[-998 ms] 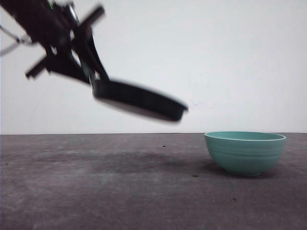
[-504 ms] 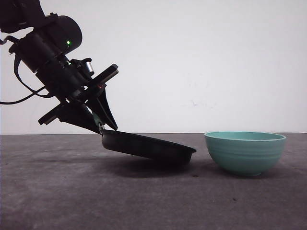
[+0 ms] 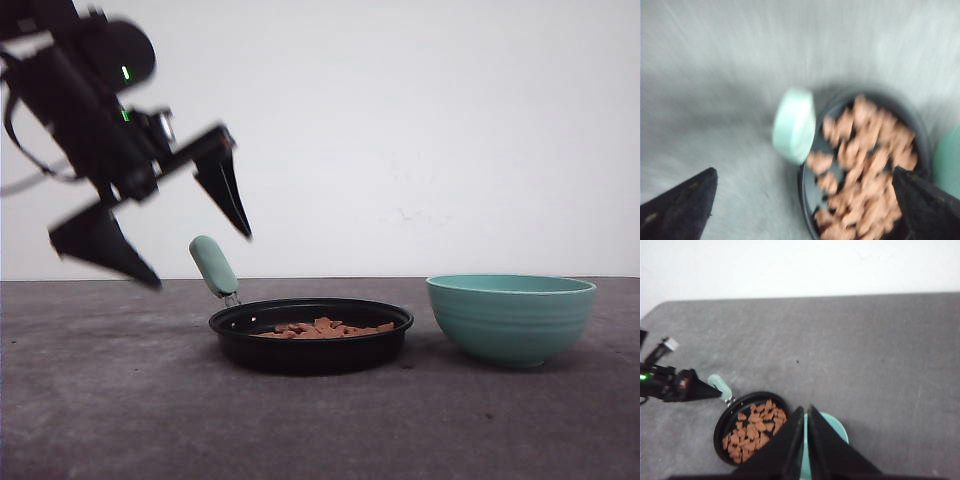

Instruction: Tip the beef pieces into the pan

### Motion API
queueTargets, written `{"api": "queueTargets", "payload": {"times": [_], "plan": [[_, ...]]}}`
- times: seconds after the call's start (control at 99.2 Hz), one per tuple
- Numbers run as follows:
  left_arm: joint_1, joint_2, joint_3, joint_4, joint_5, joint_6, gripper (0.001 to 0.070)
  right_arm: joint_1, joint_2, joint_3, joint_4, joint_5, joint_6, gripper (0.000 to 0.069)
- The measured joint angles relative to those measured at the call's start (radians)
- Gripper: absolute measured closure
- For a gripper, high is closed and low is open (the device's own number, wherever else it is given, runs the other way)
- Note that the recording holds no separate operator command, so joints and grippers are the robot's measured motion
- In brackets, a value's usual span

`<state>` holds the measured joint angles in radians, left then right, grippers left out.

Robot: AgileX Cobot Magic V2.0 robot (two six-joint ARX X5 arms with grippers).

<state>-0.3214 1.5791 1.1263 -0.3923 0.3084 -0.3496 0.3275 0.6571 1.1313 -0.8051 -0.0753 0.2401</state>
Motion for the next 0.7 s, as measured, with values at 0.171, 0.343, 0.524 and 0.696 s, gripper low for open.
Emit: {"api": "queueTargets", "payload": {"times": [0.171,0.343,0.524,0.696], "plan": [[0.007,-0.251,0.000,0.023,-0.084,-0.002,0.0017,0.000,0.012,0.000,0.055,0.022,-0.040,0.0682],[-0.011,-0.480,0.001,-0.009,-0.101,0.040,0.0207,0.000,0.038,-0.001,0.120,0.049,-0.106,0.0682],[-0.036,-0.673,-0.040,-0.076,-0.294,0.048,0.0643,0.000,0.072,-0.025,0.201,0.053,-0.225,0.0682],[-0.026,-0.922,-0.262,-0.085,-0.443,0.038,0.0691,0.000,0.022,-0.126,0.345,0.071,-0.280,0.0682]]}}
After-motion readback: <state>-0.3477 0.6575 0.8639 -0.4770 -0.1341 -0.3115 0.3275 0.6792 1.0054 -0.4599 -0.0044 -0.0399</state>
